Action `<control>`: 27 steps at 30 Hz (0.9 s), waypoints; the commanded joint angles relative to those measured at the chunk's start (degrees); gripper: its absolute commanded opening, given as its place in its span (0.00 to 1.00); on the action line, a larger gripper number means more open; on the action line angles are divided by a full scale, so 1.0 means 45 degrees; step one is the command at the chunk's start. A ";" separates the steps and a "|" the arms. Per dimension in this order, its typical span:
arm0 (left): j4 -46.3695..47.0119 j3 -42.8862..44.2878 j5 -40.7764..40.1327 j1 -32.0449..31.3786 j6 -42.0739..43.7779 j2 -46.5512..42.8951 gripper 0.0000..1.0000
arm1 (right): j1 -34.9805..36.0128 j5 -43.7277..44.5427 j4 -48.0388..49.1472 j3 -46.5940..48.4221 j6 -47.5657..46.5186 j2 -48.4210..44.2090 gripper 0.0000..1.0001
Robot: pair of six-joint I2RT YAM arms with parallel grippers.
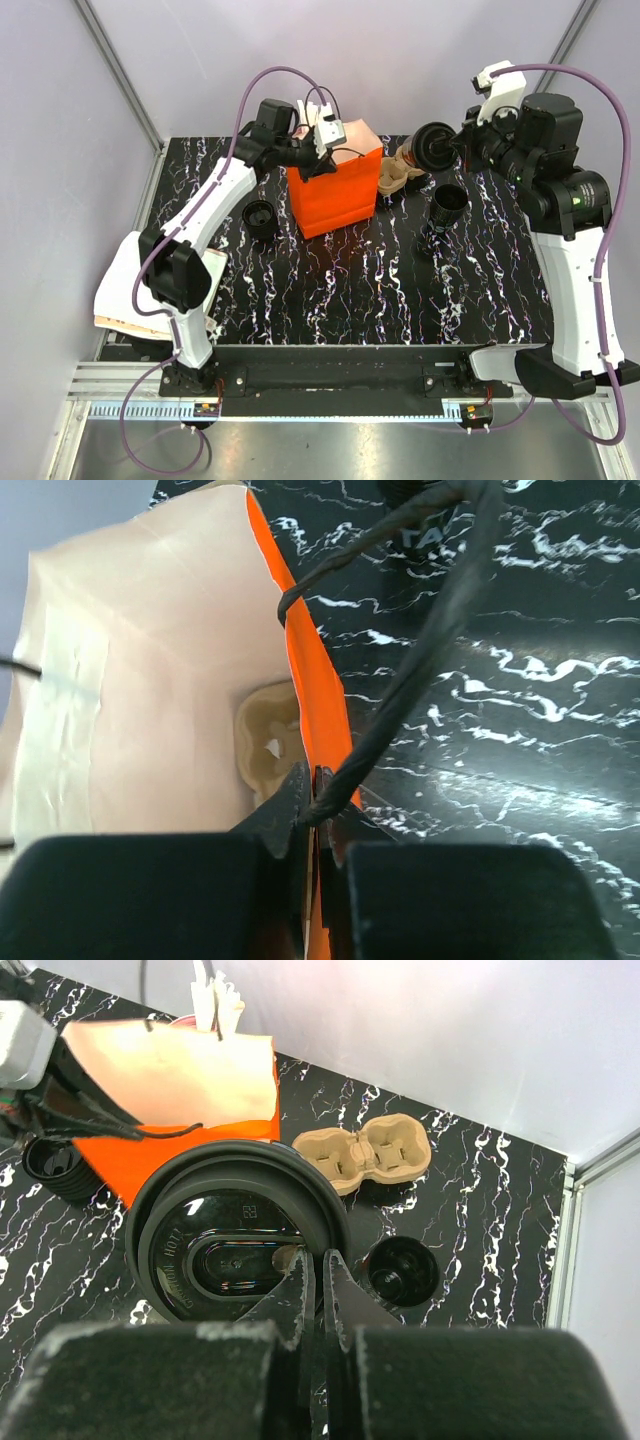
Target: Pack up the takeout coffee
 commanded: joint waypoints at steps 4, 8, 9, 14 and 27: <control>0.0191 -0.0410 -0.0818 -0.0837 -0.1442 -0.1886 0.04 | -0.0078 -0.0056 0.0319 0.0843 0.0283 0.0383 0.00; 0.0171 -0.0880 -0.1266 -0.1248 -0.2087 -0.2394 0.04 | -0.0078 0.0139 0.0183 0.1097 0.0381 0.0559 0.00; 0.0210 -0.0997 -0.1384 -0.1422 -0.2263 -0.2627 0.04 | -0.0078 0.0139 0.0144 0.1175 0.0381 0.0579 0.00; 0.1107 -0.2421 -0.2534 -0.2009 -0.3590 -0.3526 0.03 | -0.0078 0.0431 -0.0032 0.1448 0.0634 0.0754 0.00; 0.2729 -0.4903 -0.5328 -0.3630 -0.6033 -0.5246 0.04 | -0.0078 -0.1324 -0.1282 0.2680 0.2138 0.1985 0.00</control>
